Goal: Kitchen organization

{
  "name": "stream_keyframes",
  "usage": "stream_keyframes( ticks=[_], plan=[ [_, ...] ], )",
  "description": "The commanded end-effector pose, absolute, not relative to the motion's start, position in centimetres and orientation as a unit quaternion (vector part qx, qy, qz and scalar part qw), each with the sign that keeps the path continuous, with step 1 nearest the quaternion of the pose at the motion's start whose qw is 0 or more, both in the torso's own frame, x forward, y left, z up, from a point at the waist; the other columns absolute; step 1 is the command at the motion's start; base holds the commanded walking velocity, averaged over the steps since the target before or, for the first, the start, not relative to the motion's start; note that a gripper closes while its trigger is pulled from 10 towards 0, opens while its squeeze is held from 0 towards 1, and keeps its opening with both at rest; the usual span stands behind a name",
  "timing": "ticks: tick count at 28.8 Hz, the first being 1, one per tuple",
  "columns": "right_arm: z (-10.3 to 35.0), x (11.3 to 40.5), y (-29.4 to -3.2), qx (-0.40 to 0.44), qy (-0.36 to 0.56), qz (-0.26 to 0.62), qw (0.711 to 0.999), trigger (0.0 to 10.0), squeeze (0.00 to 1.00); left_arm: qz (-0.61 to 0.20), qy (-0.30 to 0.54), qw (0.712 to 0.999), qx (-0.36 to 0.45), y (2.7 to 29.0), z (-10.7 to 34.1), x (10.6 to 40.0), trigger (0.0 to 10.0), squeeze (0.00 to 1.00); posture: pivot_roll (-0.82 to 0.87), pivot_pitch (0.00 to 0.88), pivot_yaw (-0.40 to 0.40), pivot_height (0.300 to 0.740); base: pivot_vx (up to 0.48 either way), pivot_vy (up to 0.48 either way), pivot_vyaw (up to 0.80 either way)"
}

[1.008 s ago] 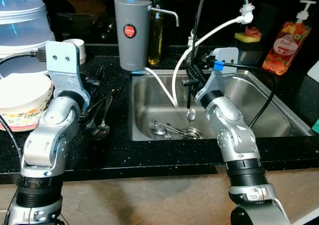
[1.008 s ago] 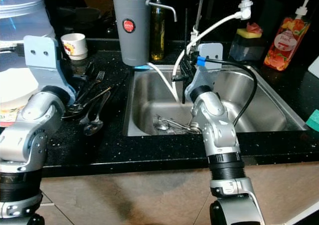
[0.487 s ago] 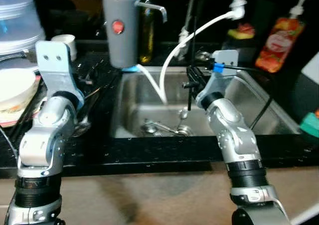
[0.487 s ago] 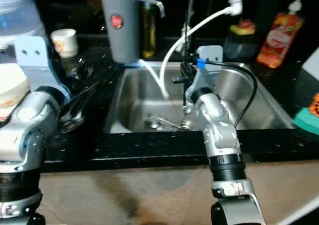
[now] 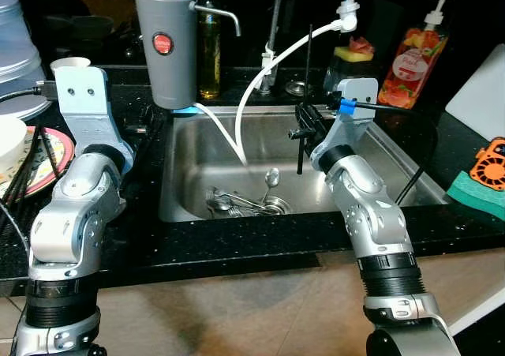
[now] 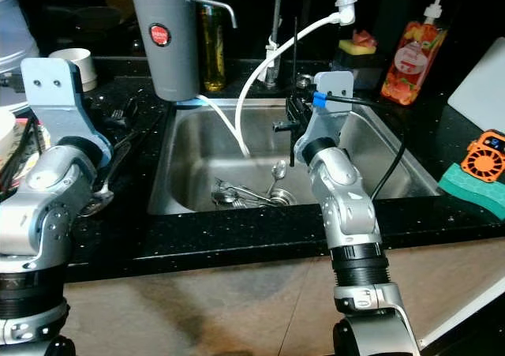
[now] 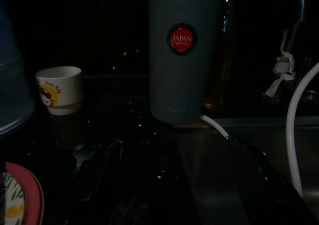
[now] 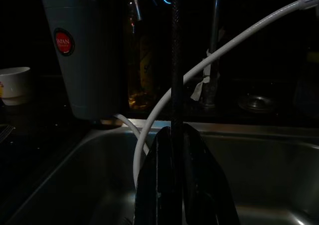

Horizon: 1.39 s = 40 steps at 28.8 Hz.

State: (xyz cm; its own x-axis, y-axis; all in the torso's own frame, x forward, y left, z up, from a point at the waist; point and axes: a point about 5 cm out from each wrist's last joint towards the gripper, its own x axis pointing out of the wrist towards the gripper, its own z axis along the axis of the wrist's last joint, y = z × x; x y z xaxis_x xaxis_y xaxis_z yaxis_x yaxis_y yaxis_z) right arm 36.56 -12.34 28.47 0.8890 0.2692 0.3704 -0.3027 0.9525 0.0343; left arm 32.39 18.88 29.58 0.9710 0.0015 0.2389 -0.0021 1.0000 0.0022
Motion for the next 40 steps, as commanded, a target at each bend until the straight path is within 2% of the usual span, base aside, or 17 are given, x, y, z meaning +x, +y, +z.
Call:
stream_keyframes(
  ticks=[1, 8, 10, 12, 13, 15, 19, 22, 24, 27, 29, 32, 35, 40],
  plan=[
    [28.8, 36.6, -12.3, 0.047, -0.189, 0.15, 0.969, 10.0, 0.0, 0.0, -0.118, 0.993, 0.016, 18.8, 29.7, 32.3, 10.0, 0.0, -0.02, 0.083, -0.055, 0.74, 0.0, 0.0, 0.0],
    [28.8, 36.6, -12.5, 0.047, -0.191, 0.143, 0.97, 10.0, 0.0, -0.007, -0.093, 0.994, 0.053, 18.8, 29.5, 32.9, 10.0, 0.0, -0.02, 0.082, -0.053, 0.74, 0.0, 0.0, 0.0],
    [28.9, 36.7, -12.8, 0.045, -0.194, 0.136, 0.971, 10.0, 0.0, -0.022, -0.051, 0.994, 0.095, 18.4, 28.7, 33.2, 10.0, 0.0, -0.02, 0.083, -0.053, 0.74, 0.0, 0.0, 0.0],
    [29.0, 37.0, -13.3, 0.039, -0.195, 0.129, 0.971, 10.0, 0.0, 0.009, -0.023, 0.995, 0.098, 18.5, 28.3, 33.8, 10.0, 0.0, -0.01, 0.083, -0.049, 0.74, 0.0, 0.0, 0.0],
    [29.2, 37.3, -13.6, 0.038, -0.198, 0.126, 0.971, 10.0, 0.0, 0.041, -0.051, 0.993, 0.102, 18.6, 28.9, 34.4, 10.0, 0.0, -0.01, 0.083, -0.049, 0.74, 0.0, 0.0, 0.0],
    [29.4, 37.5, -13.7, 0.035, -0.2, 0.124, 0.971, 10.0, 0.0, 0.043, -0.055, 0.992, 0.108, 18.6, 29.1, 34.5, 10.0, 0.0, -0.02, 0.083, -0.049, 0.74, 0.0, 0.0, 0.0],
    [30.1, 38.6, -13.6, 0.001, -0.211, 0.131, 0.969, 10.0, 0.0, -0.002, -0.085, 0.992, 0.091, 18.2, 30.7, 35.2, 10.0, 0.0, -0.02, 0.084, -0.043, 0.74, 0.0, 0.0, 0.0],
    [30.2, 40.0, -12.9, -0.051, -0.201, 0.15, 0.967, 10.0, 0.0, -0.082, -0.086, 0.987, 0.105, 17.5, 31.6, 35.4, 10.0, 0.0, -0.01, 0.085, -0.047, 0.74, 0.0, 0.0, 0.0],
    [30.1, 40.2, -12.7, -0.064, -0.195, 0.156, 0.966, 10.0, 0.0, -0.095, -0.086, 0.986, 0.108, 17.4, 31.8, 35.3, 10.0, 0.0, -0.01, 0.085, -0.048, 0.74, 0.0, 0.0, 0.0],
    [29.2, 40.8, -11.7, -0.122, -0.173, 0.185, 0.96, 10.0, 0.0, -0.174, -0.039, 0.977, 0.114, 17.0, 31.4, 34.6, 10.0, 0.0, 0.0, 0.087, -0.058, 0.74, 0.0, 0.0, 0.0],
    [28.5, 40.9, -11.3, -0.143, -0.159, 0.201, 0.956, 10.0, 0.0, -0.22, 0.001, 0.966, 0.135, 16.7, 30.5, 34.0, 10.0, 0.0, 0.0, 0.089, -0.062, 0.74, 0.0, 0.0, 0.0],
    [27.0, 41.1, -10.2, -0.192, -0.142, 0.235, 0.942, 10.0, 0.0, -0.294, 0.05, 0.946, 0.125, 16.1, 29.3, 32.6, 10.0, 0.0, 0.0, 0.095, -0.074, 0.74, 0.0, 0.0, 0.0],
    [25.8, 41.1, -9.5, -0.229, -0.123, 0.258, 0.93, 10.0, 0.0, -0.308, 0.067, 0.942, 0.111, 15.9, 29.1, 32.2, 10.0, 0.0, 0.0, 0.098, -0.076, 0.74, 0.0, 0.0, 0.0],
    [24.6, 41.0, -8.7, -0.265, -0.106, 0.281, 0.916, 10.0, 0.0, -0.327, 0.094, 0.93, 0.138, 16.0, 28.7, 31.4, 10.0, 0.0, 0.0, 0.102, -0.083, 0.74, 0.0, 0.0, 0.0]
  ],
)
